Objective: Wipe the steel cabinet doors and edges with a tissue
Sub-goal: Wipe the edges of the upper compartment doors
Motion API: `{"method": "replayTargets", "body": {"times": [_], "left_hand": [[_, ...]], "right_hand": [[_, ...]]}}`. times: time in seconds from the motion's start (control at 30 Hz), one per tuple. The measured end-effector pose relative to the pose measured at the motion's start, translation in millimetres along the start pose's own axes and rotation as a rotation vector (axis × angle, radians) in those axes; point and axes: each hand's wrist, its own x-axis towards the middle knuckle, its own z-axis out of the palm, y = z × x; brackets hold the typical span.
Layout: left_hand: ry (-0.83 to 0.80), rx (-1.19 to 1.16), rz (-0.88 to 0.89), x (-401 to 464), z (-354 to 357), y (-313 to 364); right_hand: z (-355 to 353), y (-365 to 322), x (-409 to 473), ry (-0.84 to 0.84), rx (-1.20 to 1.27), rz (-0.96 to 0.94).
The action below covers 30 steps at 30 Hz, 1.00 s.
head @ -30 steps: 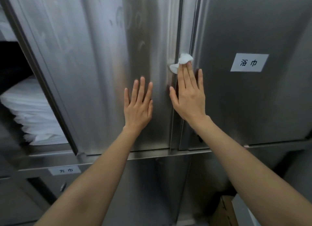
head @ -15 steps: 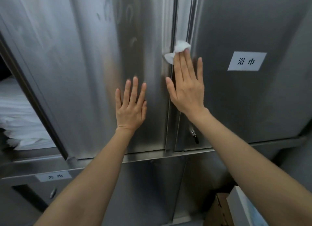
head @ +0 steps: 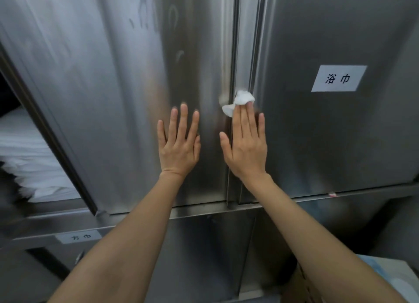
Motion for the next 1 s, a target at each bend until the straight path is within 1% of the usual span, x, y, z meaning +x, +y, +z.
{"method": "replayTargets", "body": {"times": [0.03,0.1,0.2,0.27,0.3,0.37,0.47,0.53,0.57,0.63,0.77,0.83,0.87,1.0], "left_hand": [[-0.005,-0.001,0.000,0,0,0],[0.000,0.000,0.001,1,-1,2],[0.008,0.006,-0.002,1,1,2],[0.006,0.003,-0.002,0,2,2],[0.009,0.003,-0.003,-1,2,2],[0.005,-0.002,-0.011,-1,1,3],[-0.027,-0.004,-0.018,0,0,1],[-0.032,0.004,-0.018,0,0,0],[-0.031,0.004,-0.021,0,-1,0],[-0.020,0.001,-0.024,0,-1,2],[-0.010,0.001,-0.019,1,1,1],[-0.012,0.007,-0.017,-1,1,1],[-0.013,0.013,-0.017,-1,1,2],[-0.008,0.014,-0.017,-1,1,1]], "right_hand": [[3,2,1,0.009,0.008,-0.008],[15,4,-31,-0.042,0.003,-0.014],[24,7,-125,-0.236,-0.047,-0.027],[18,9,-161,-0.339,-0.069,-0.041],[16,11,-160,-0.337,-0.079,-0.061],[11,11,-129,-0.249,-0.087,-0.086],[0,7,-56,-0.126,-0.041,-0.046],[-1,5,-33,-0.082,-0.005,-0.024],[2,5,-36,-0.085,0.002,-0.024],[12,8,-72,-0.140,-0.009,-0.029],[24,5,-184,-0.387,-0.077,-0.001],[22,0,-204,-0.457,-0.067,0.039],[21,-2,-200,-0.443,-0.060,0.054],[19,-4,-146,-0.292,-0.009,0.074]]}}
